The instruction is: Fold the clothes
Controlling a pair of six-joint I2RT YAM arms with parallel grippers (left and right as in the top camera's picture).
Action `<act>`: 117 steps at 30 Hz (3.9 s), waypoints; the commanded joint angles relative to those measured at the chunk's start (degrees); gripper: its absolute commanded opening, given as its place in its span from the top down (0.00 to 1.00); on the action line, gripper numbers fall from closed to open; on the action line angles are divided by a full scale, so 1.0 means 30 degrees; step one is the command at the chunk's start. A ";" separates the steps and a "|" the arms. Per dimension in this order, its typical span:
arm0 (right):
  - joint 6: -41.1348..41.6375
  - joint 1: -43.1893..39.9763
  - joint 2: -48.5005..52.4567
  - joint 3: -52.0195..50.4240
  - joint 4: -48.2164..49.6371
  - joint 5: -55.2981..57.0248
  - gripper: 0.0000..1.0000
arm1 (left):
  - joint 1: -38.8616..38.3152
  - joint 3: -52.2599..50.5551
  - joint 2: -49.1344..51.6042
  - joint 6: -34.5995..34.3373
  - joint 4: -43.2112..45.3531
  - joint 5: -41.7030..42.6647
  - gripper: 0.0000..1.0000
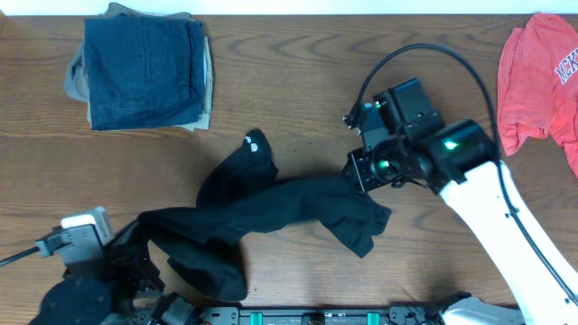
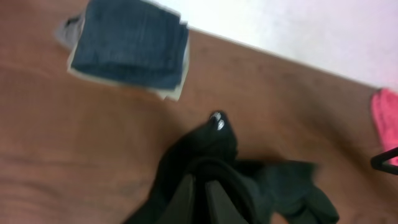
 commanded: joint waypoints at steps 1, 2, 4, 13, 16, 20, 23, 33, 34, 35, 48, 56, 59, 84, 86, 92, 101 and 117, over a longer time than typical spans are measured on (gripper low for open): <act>0.0641 0.0102 0.0597 -0.0656 0.0182 0.0291 0.66 | -0.0007 -0.0452 0.0015 -0.1530 -0.0488 -0.0095 0.94; 0.0699 0.0066 0.0809 -0.0765 0.0240 0.0372 0.53 | -0.0007 -0.0583 0.0015 -0.1763 -0.0685 -0.0095 0.94; 0.0896 -0.0087 0.1195 -0.0809 0.0197 0.0714 0.31 | 0.0000 -0.0750 0.0015 -0.1887 -0.0933 0.0066 0.94; 0.2229 -0.1705 0.1668 -0.0867 -0.0138 0.2412 0.05 | -0.0007 -0.0816 0.0015 -0.1887 -0.2018 0.0627 0.94; 0.1610 -0.1749 0.1880 -0.1137 -0.0131 0.2550 0.06 | -0.0007 -0.0816 0.0015 -0.1887 -0.2113 0.0874 0.94; 0.2018 -0.1756 0.2623 -0.2200 0.0277 0.2878 0.02 | -0.0007 -0.0816 0.0015 -0.1887 -0.2120 0.0889 0.94; 0.3526 -0.1851 0.3395 -0.3220 0.0787 0.4029 0.03 | -0.0007 -0.0816 0.0015 -0.1880 -0.2135 0.0889 0.94; 0.3883 -0.2106 0.5843 -0.5304 0.3220 0.2769 0.29 | 0.0000 -0.0816 0.0015 -0.1880 -0.2193 0.0882 0.94; 0.3891 -0.2106 0.6098 -0.5340 0.3366 0.2674 0.31 | -0.0007 -0.0816 0.0015 -0.1880 -0.2193 0.0882 0.94; 0.3891 -0.2106 0.6368 -0.5340 0.3497 0.2659 0.36 | -0.0007 -0.0816 0.0015 -0.1880 -0.2193 0.0882 0.94; 0.3257 -0.2076 0.7257 -0.5340 0.4568 0.1013 0.49 | 0.0000 -0.0816 0.0015 -0.1872 -0.2193 0.0874 0.94; 0.3279 -0.2076 0.7257 -0.5340 0.3942 0.1027 0.70 | -0.0007 -0.0816 0.0015 -0.1872 -0.2193 0.0867 0.94; 0.4109 -0.2113 0.7249 -0.5319 0.3810 0.1341 0.68 | -0.0007 -0.0816 0.0015 -0.1872 -0.2193 0.0816 0.94; 0.4255 -0.3147 0.6870 -0.3789 0.1778 0.1974 0.99 | -0.0007 -0.0816 0.0015 -0.1865 -0.2069 0.0816 0.94; 0.4240 -0.3366 0.6615 -0.3293 0.1384 0.1974 0.99 | -0.0007 -0.0809 0.0015 -0.1858 -0.1734 0.0831 0.94; 0.3541 -0.4277 0.5122 -0.1654 0.0051 0.2208 0.99 | -0.0007 -0.0809 0.0015 -0.0568 0.0466 0.2295 0.94; 0.2659 -0.7504 0.1574 0.1712 -0.2805 0.2973 0.99 | -0.0007 0.0721 0.2076 0.0816 0.1319 0.4889 0.94; 0.0029 -1.6874 -0.1282 1.2626 -0.9231 0.2973 0.99 | 0.0000 1.4936 1.3792 0.3534 -0.7184 0.4211 0.94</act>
